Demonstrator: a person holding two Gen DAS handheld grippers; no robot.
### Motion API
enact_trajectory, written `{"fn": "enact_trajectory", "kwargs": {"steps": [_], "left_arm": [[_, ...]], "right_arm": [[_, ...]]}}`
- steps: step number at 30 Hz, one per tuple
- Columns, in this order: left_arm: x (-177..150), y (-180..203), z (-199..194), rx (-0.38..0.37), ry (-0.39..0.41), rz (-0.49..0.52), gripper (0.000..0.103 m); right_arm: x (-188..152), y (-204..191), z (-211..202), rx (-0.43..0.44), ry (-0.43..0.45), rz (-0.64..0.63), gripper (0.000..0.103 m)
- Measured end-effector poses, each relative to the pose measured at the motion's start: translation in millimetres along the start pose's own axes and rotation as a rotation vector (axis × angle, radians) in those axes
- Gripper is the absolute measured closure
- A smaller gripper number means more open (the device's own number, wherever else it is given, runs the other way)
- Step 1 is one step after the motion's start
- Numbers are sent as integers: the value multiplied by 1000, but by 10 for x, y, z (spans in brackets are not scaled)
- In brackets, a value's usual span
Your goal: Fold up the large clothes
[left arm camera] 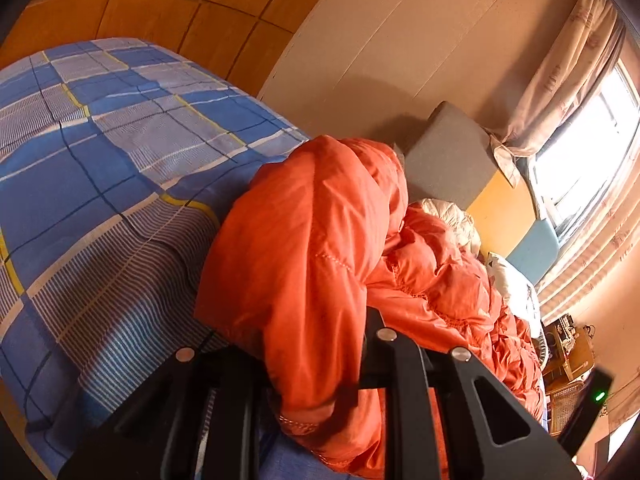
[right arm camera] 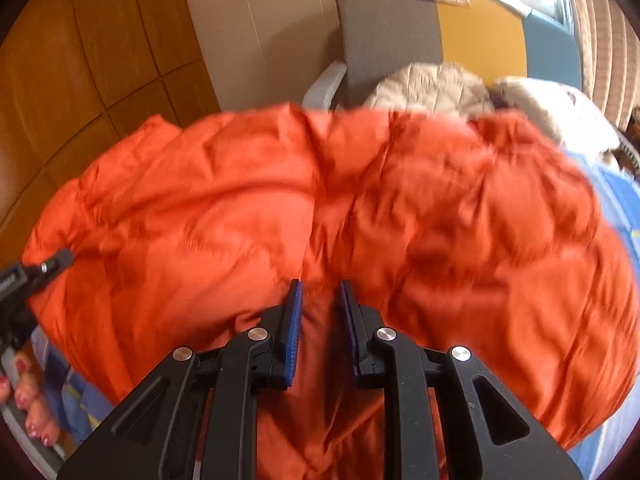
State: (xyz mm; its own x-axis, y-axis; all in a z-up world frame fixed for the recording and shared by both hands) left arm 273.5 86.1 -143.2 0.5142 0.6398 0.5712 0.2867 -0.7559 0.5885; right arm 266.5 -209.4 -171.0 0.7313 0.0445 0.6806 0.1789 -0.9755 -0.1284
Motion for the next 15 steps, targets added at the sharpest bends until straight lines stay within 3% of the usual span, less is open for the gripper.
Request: {"fn": "enact_trajectory", "kwargs": {"steps": [6,10,12,15], "left_arm": [[61,180,-177,-14,26,59,86],[71,230,-240,-3,45,74,86],[68,276,-275,3,57,87,86],[57,402,-323,0,69,123,86]], "right_arm": [[-74,-33,95,-13,-26,-5,83],[97,67,-128,42,61,102,83],[91,-16,-40,67,19,91,83],[1,-134,179,13,-42,4,83]]}}
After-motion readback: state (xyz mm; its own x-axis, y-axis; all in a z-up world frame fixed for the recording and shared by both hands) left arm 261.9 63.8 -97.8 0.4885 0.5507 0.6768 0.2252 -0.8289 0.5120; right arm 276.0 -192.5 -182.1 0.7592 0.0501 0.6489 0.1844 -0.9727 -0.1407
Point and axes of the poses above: each gripper's, at about its wrist camera, not at the fingertips, and z roughly the way its jaws point, y to its right, x to its top, the point moved 7 cm from there along z, roughly the way its jaws point, and after that the axes turned 5 degrees about -z, right-handed, at the moved point
